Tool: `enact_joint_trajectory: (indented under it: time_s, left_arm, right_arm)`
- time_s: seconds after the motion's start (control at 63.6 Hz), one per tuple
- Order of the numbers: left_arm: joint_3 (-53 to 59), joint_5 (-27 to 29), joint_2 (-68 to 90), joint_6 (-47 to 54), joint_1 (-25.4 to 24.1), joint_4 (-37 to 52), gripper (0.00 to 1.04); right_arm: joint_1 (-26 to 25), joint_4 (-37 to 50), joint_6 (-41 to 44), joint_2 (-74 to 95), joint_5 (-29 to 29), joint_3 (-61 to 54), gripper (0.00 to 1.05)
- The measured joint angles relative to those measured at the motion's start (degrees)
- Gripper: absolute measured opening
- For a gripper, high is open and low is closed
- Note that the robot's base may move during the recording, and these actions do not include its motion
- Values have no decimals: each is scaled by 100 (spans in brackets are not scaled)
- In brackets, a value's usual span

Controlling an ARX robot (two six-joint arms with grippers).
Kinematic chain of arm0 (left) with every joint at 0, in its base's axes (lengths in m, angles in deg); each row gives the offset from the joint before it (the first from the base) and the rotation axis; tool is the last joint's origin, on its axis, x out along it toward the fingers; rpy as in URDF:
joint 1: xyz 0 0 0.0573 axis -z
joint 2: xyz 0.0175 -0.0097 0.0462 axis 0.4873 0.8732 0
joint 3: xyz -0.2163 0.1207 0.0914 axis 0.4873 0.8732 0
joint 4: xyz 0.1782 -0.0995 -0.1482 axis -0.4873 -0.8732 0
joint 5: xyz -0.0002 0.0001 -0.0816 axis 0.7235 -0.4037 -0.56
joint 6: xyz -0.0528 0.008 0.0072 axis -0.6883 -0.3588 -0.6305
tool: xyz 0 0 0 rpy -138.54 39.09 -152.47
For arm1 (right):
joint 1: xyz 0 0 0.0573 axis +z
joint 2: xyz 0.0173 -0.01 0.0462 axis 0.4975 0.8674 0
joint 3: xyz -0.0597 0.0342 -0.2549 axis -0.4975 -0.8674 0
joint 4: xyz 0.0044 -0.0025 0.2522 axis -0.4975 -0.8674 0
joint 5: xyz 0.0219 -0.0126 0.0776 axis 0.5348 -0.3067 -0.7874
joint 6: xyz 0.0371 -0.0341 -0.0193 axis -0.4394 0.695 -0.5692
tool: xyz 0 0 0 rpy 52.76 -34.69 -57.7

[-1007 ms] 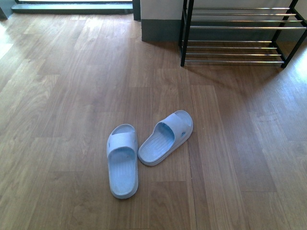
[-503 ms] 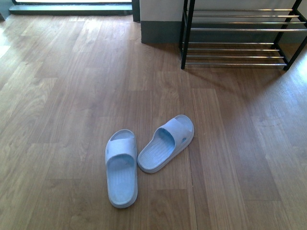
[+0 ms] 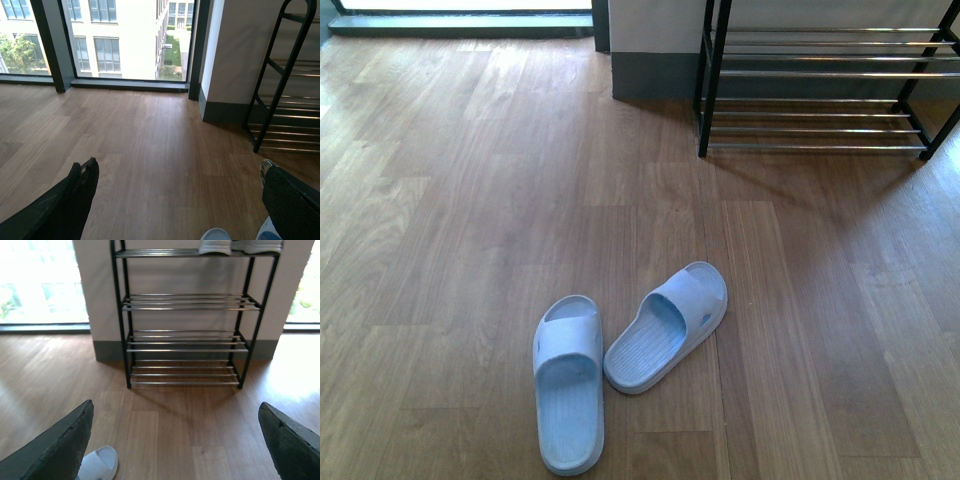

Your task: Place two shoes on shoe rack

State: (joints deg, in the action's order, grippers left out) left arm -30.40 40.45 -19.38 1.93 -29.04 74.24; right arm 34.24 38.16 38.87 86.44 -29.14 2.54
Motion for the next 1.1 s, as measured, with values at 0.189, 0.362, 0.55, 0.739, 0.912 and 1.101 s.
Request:
enact_joint_trajectory:
  time_s: [0.189,0.362,0.55,0.739,0.912,1.101]
  left_arm:
    - [0,0,0,0,0,0,95]
    - [0,0,0,0,0,0,95]
    - [0,0,0,0,0,0,95]
    - [0,2,0,0,0,0,95]
    - [0,0,0,0,0,0,95]
    - [0,0,0,0,0,0,95]
  right_arm:
    - [1449,2616,-216,4151,573,603,96]
    - [1910,3825,-525,8026,573,1788,96]
    - [2186,3939,-675,10740,656,3032,96]
    - [2273,3773,-903,12618,890,4389,96]
    - [2269,3517,-1290,13792,1279,5530,96]
    - [2269,3077,-1823,14496,1554,6535,96]
